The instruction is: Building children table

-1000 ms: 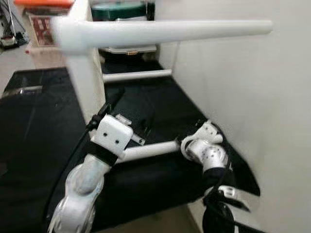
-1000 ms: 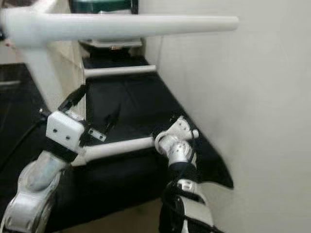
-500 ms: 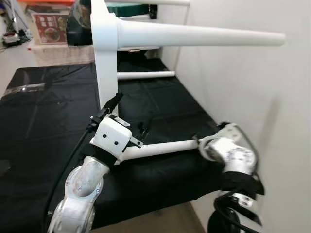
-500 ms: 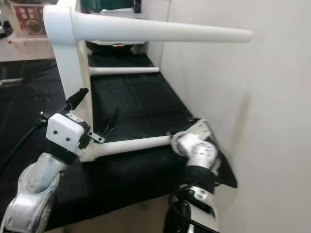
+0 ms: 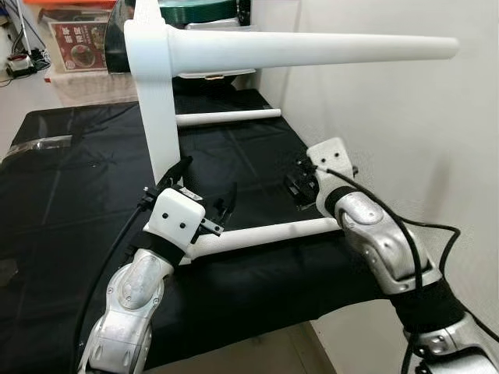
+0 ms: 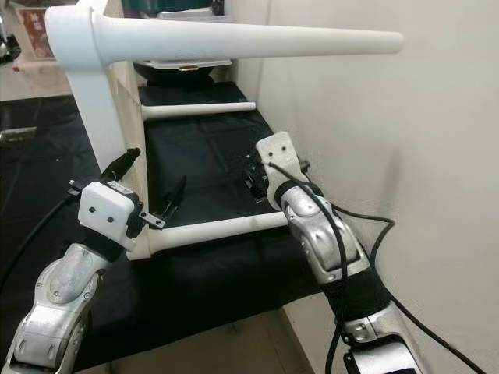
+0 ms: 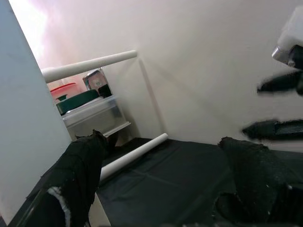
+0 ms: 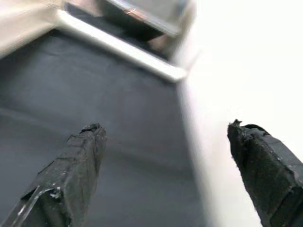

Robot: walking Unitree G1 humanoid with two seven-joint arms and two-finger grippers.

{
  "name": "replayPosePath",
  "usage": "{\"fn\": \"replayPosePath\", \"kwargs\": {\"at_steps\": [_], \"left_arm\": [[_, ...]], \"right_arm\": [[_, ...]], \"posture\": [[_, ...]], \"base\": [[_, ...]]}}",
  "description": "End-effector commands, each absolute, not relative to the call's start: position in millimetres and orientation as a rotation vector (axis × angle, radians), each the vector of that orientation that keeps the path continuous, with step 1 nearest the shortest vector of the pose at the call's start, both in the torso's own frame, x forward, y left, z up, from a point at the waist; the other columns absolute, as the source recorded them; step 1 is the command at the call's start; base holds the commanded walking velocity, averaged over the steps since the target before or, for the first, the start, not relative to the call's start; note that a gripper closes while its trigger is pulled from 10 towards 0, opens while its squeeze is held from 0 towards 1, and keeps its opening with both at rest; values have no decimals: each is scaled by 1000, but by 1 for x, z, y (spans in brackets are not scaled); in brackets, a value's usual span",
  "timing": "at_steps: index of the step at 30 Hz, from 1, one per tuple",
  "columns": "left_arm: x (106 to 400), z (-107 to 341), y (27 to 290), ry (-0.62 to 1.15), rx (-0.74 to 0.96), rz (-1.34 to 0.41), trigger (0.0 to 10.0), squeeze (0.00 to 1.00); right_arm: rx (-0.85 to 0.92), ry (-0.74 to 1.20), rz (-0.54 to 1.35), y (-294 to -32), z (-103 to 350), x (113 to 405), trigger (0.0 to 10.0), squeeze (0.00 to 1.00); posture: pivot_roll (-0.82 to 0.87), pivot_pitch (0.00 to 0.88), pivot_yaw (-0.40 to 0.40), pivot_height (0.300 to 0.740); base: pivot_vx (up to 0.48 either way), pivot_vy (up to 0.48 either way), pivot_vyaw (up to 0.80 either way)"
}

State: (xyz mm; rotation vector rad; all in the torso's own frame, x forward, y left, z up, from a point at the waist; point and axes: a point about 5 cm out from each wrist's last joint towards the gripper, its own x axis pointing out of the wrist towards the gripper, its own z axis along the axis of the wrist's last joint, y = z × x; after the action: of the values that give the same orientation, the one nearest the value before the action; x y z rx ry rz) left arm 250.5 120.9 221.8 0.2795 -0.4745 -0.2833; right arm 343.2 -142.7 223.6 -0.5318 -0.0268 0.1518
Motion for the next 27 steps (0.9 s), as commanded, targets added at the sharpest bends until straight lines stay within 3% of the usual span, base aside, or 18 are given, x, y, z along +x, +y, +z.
{"fn": "replayPosePath", "kwargs": {"at_steps": [1, 3, 7, 8, 10, 20, 27], "left_arm": [[253, 211, 132, -418, 274, -233, 10000, 0], [254, 206, 135, -400, 261, -216, 10000, 0], [255, 205, 136, -399, 257, -212, 10000, 0], [258, 201, 136, -381, 247, -206, 10000, 0], [259, 200, 136, -374, 242, -204, 10000, 0], [263, 197, 140, -356, 259, -218, 10000, 0], [264, 189, 143, -314, 254, -214, 10000, 0]], "right_arm": [[-696, -164, 43, -155, 244, 348, 10000, 0], [-874, -317, -122, -173, 267, 349, 10000, 0], [-913, -350, -162, -177, 273, 348, 10000, 0], [-909, -474, -238, -179, 281, 335, 10000, 0], [-902, -515, -261, -179, 283, 331, 10000, 0], [-868, -454, -131, -169, 254, 344, 10000, 0], [-876, -562, -203, -173, 276, 345, 10000, 0]], "posture": [[18, 0, -70, 740], [13, 0, -71, 740], [13, 0, -71, 740], [15, 0, -70, 740], [15, 0, -70, 740], [21, 0, -68, 740], [16, 0, -67, 740]], "base": [[0, 0, 0], [0, 0, 0], [0, 0, 0], [0, 0, 0], [0, 0, 0], [0, 0, 0], [0, 0, 0]]}}
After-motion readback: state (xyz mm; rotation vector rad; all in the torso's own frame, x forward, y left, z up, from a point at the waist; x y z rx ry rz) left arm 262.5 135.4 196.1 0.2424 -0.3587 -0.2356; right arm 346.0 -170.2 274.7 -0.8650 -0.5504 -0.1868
